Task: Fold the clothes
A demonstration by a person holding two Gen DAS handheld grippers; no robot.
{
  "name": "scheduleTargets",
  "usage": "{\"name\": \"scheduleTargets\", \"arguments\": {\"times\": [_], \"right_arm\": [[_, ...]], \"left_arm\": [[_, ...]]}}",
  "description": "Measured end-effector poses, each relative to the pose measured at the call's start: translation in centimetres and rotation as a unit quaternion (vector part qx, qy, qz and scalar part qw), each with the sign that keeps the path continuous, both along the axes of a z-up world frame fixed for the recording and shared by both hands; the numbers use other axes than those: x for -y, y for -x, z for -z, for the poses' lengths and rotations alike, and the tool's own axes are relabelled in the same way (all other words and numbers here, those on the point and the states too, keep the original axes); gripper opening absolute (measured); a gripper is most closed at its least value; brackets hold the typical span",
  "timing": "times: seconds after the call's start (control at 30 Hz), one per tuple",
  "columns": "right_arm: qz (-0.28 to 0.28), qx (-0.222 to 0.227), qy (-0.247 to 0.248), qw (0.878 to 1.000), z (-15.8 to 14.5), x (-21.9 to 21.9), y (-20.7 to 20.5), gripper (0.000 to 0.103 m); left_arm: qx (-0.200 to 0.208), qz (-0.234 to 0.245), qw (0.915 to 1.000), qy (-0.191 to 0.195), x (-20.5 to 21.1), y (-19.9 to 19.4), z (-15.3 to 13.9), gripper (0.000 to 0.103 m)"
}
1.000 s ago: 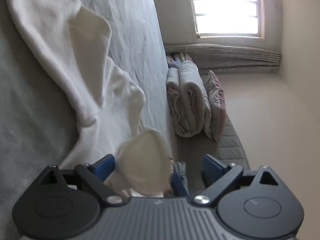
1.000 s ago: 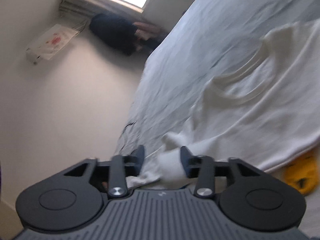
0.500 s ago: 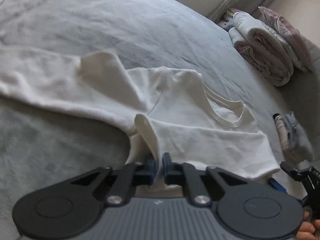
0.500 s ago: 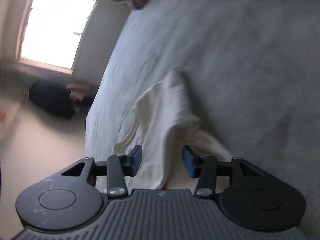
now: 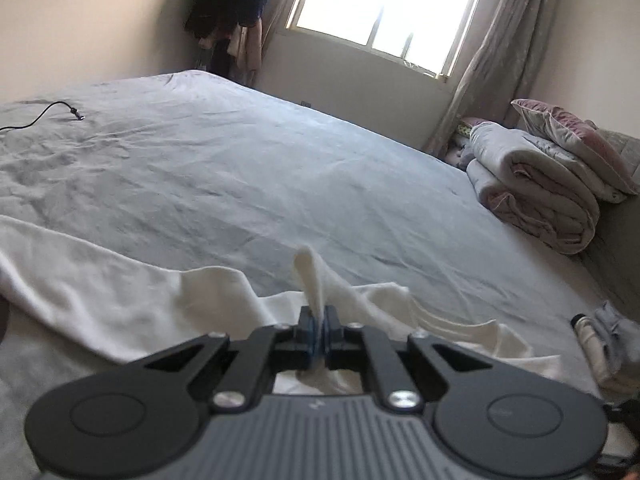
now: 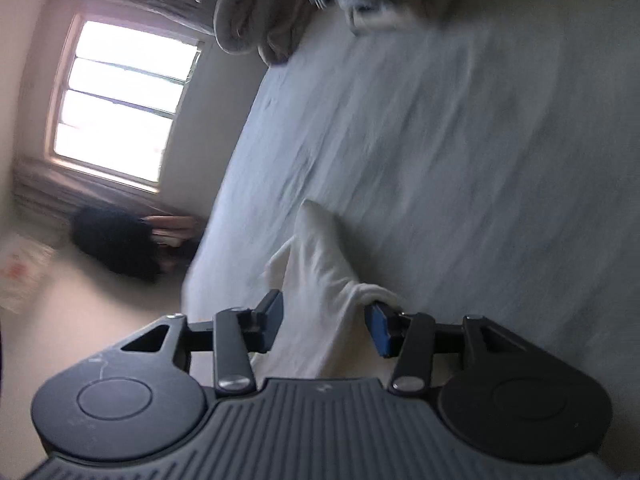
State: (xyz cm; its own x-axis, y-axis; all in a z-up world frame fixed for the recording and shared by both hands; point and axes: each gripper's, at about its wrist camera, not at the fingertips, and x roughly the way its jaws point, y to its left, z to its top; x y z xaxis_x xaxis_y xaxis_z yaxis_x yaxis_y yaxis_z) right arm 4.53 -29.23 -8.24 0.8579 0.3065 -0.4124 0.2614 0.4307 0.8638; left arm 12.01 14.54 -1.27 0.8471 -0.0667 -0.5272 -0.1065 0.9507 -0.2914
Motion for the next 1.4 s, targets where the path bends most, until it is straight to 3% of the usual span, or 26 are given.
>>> {"name": "scheduleTargets", "arguments": {"times": [0.07,0.13,0.17,0.33,0.5,0.6,0.73,0.83,0.9,0.97,1.07,1.23,1.3,1.33,1.4], "right_arm": [[0.01,-0.005,0.035,0.999,-0.1,-0.5,0.4,0.039],[0.016,-0.018,0.065,0.998,0.1,-1.1,0.7,0.019],[0.02,-0.021,0.076,0.997,0.3,-1.3,0.8,0.016],[0.013,-0.023,0.11,0.994,1.3,-2.3,0.2,0.016],[0.003,-0.017,0.117,0.993,0.0,-2.6,0.3,0.041],[0.0,-0.006,0.138,0.99,-1.1,-3.1,0.0,0.043],[-0.012,0.002,0.148,0.989,-1.4,-3.8,-0.5,0.048],[-0.021,-0.006,0.137,0.99,-0.8,-4.0,-0.8,0.048],[-0.022,-0.013,0.131,0.991,-0.5,-4.1,-1.0,0.048],[-0.02,-0.016,0.128,0.991,-0.4,-4.0,-1.0,0.048],[-0.021,-0.008,0.131,0.991,-0.7,-4.1,-0.9,0.049],[-0.029,0.009,0.137,0.99,-1.2,-4.4,-0.7,0.052],[-0.033,0.013,0.139,0.99,-1.3,-4.6,-0.8,0.052],[-0.035,0.014,0.139,0.99,-1.4,-4.7,-0.8,0.052],[-0.039,0.017,0.14,0.989,-1.5,-4.9,-0.8,0.052]], "left_arm": [[-0.006,0.004,1.0,-0.007,-0.3,-0.7,1.2,0.004],[-0.022,0.007,0.9997,-0.003,-0.8,-1.2,2.5,0.005],[-0.03,0.007,0.9995,0.003,-1.2,-1.5,3.2,0.005],[-0.049,-0.005,0.9959,0.076,-3.5,-1.8,4.2,0.011],[-0.056,-0.032,0.9951,0.074,-4.0,-1.1,3.6,0.018],[-0.067,-0.068,0.9919,0.084,-4.8,-0.6,3.1,0.019],[-0.098,-0.132,0.9804,0.109,-6.5,0.3,2.7,0.026],[-0.114,-0.181,0.9738,0.077,-6.5,0.8,2.3,0.026],[-0.121,-0.204,0.9713,0.018,-5.6,0.8,2.1,0.029],[-0.127,-0.242,0.9611,-0.042,-4.9,0.7,2.1,0.039],[-0.129,-0.27,0.9523,-0.057,-5.3,0.6,2.5,0.048],[-0.107,-0.295,0.9487,-0.036,-6.5,0.0,3.2,0.058],[-0.093,-0.302,0.9483,-0.029,-6.8,0.0,3.5,0.055],[-0.089,-0.308,0.9468,-0.026,-6.9,0.0,3.5,0.043],[-0.073,-0.321,0.9443,-0.014,-7.2,0.1,3.5,0.008]]}}
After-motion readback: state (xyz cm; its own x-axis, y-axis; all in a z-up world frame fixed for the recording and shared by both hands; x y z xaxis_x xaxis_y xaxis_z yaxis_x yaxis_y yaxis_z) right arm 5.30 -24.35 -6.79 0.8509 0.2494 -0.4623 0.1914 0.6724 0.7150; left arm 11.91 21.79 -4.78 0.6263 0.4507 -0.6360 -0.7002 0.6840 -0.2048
